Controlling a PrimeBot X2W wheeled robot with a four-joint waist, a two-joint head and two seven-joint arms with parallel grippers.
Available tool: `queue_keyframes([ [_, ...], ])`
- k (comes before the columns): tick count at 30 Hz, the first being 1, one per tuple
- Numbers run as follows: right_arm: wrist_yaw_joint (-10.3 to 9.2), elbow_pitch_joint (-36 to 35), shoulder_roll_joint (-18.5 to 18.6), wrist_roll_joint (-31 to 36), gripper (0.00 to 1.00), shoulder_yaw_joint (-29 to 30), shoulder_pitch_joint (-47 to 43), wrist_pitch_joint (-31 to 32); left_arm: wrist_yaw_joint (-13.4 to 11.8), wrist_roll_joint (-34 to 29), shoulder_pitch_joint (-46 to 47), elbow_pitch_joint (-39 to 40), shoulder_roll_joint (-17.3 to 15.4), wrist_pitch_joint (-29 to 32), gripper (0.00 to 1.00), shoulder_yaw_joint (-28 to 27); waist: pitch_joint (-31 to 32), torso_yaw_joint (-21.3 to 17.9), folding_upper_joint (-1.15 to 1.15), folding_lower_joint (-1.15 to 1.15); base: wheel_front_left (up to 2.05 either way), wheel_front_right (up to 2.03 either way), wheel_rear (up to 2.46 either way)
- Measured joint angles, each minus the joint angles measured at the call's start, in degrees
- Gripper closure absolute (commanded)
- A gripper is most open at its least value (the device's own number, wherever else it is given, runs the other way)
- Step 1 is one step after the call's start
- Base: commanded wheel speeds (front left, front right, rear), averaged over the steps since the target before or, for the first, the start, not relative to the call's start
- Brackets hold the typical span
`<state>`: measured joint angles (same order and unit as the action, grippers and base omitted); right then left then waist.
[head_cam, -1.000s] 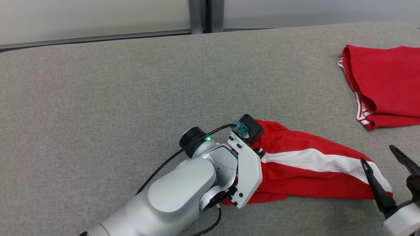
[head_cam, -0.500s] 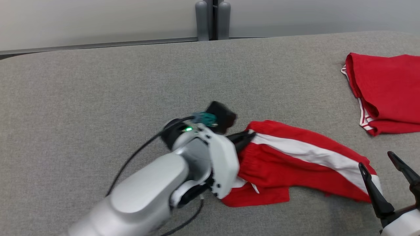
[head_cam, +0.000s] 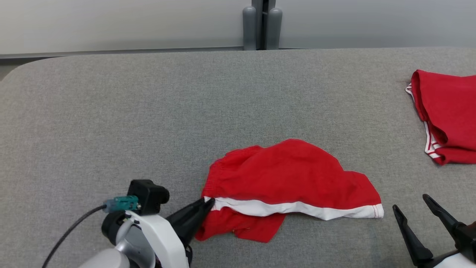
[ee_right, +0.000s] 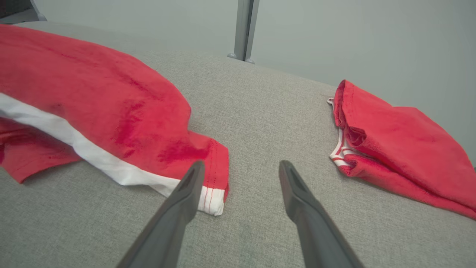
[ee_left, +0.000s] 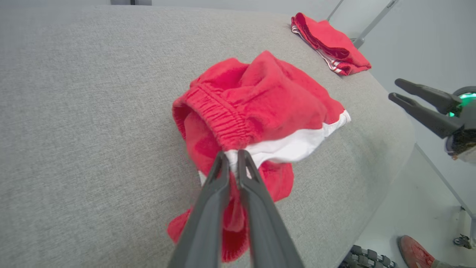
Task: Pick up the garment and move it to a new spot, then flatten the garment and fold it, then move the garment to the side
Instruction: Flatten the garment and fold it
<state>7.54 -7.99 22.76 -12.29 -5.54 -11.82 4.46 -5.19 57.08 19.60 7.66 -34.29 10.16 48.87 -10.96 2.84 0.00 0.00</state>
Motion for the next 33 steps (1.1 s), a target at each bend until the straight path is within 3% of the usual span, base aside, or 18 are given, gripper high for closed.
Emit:
queue_keyframes([
  [1,0.0,0.2,0.0,-0.2,0.0,-0.2,0.4,-0.1,-0.4,-0.5,-0.7,0.4,0.7,-0.7,0.0,0.4,0.1,0.2,0.0,0.0,0.0,0.0,0.0],
  [8,0.0,1.7,0.6,-0.8,0.0,-0.4,0.8,-0.5,-3.7,-5.7,-2.5,3.9,2.0,-3.9,0.0,2.5,0.5,0.4,0.0,0.0,0.0,0.0,0.0],
  [23,0.0,3.2,0.4,-1.3,0.0,-0.5,1.4,-2.0,-5.5,-8.6,-2.9,7.9,1.3,-1.0,0.0,5.5,0.4,-0.1,0.0,0.0,0.0,0.0,0.0],
  [24,0.0,3.3,0.4,-1.3,0.0,-0.6,1.6,-2.1,-5.4,-8.3,-2.9,7.3,1.5,-0.8,0.19,5.5,0.3,-0.2,0.0,0.0,0.0,0.0,0.0],
  [26,0.0,3.4,0.4,-1.3,0.0,-0.8,2.1,-2.4,-5.4,-8.2,-2.9,6.2,1.8,-1.0,1.0,5.5,0.2,-0.3,0.0,0.0,0.0,0.0,0.0],
  [33,0.0,5.4,0.6,-3.4,0.0,-2.9,2.5,-2.5,-5.7,-7.5,-3.0,4.2,1.4,-3.1,1.0,3.8,0.4,-0.6,0.0,0.0,0.0,0.0,0.0],
])
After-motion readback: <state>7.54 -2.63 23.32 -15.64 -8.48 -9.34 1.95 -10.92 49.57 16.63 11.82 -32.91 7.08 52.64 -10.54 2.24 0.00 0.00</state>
